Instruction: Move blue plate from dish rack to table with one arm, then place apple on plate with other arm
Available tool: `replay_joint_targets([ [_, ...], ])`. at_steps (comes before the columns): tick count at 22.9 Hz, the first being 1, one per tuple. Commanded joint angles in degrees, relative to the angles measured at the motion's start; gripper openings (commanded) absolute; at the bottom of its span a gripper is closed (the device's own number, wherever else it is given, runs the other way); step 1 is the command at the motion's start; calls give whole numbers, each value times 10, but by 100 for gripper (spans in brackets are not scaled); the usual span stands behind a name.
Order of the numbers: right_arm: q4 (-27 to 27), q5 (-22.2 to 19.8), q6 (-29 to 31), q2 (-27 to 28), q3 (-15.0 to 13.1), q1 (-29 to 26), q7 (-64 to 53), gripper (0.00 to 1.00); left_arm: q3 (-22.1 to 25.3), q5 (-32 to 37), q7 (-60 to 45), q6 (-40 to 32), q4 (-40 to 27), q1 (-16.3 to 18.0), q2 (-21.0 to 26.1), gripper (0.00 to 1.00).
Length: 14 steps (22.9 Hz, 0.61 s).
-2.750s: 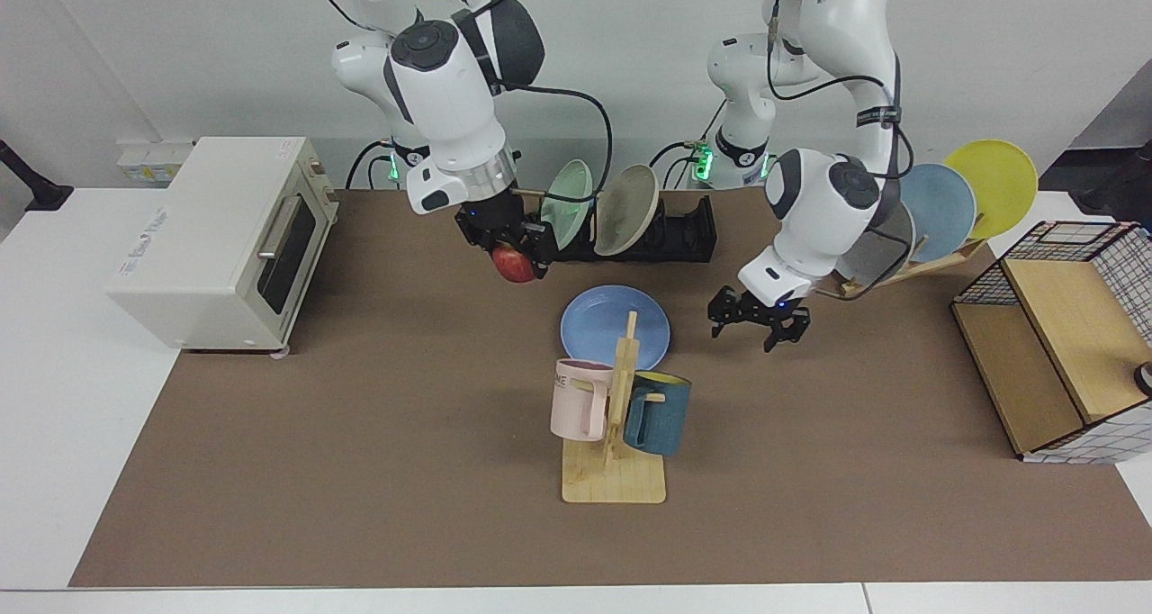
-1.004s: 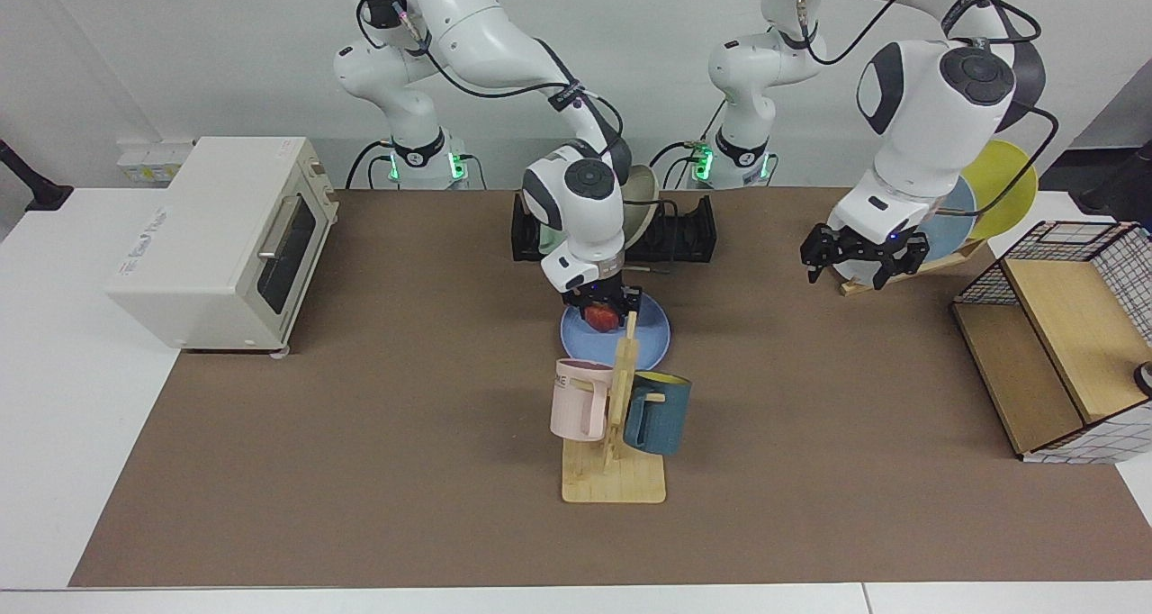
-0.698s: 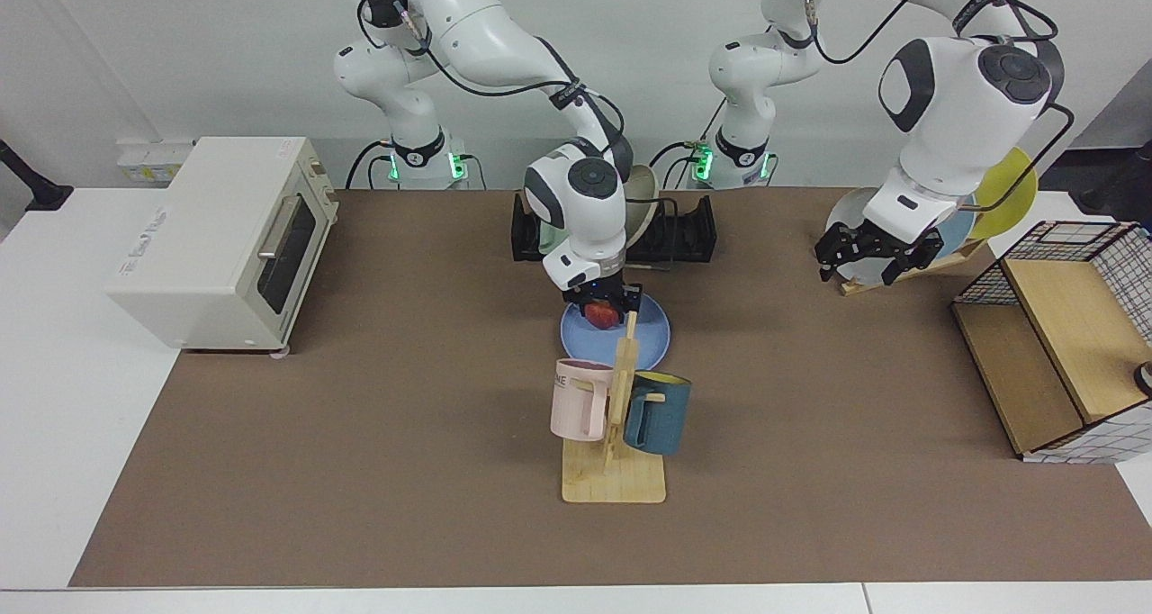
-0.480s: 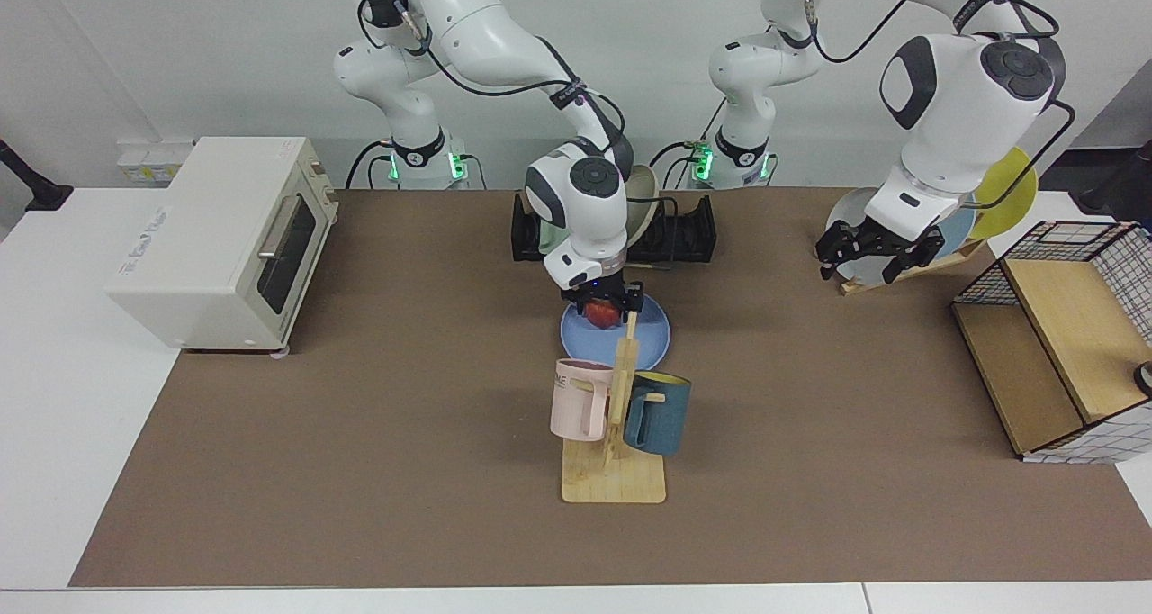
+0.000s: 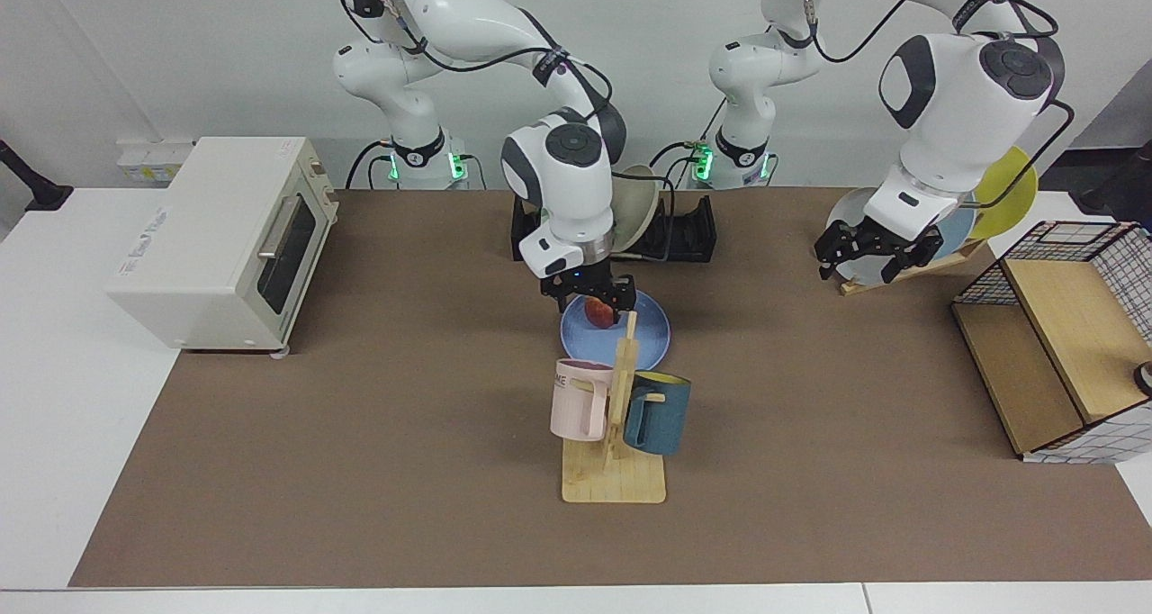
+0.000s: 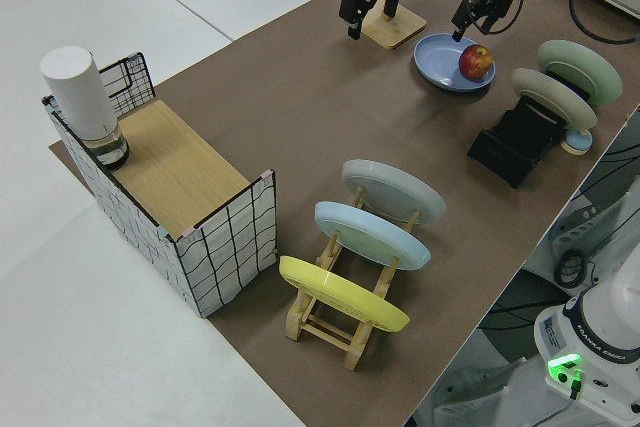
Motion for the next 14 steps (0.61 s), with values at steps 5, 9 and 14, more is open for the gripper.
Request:
replay_joint_targets([
  [5,13,-11,-115,-73,8,-138,-213,100,-7,-5,-4,-9,4,4,-10,100],
  [9,12,-6,-156,-104,8,-192,-299,100,-7,-4,-4,-7,4,2,-10,100],
  [14,15,-11,-218,-145,8,-253,-396,100,-7,-2,-4,-3,4,2,-10,100],
])
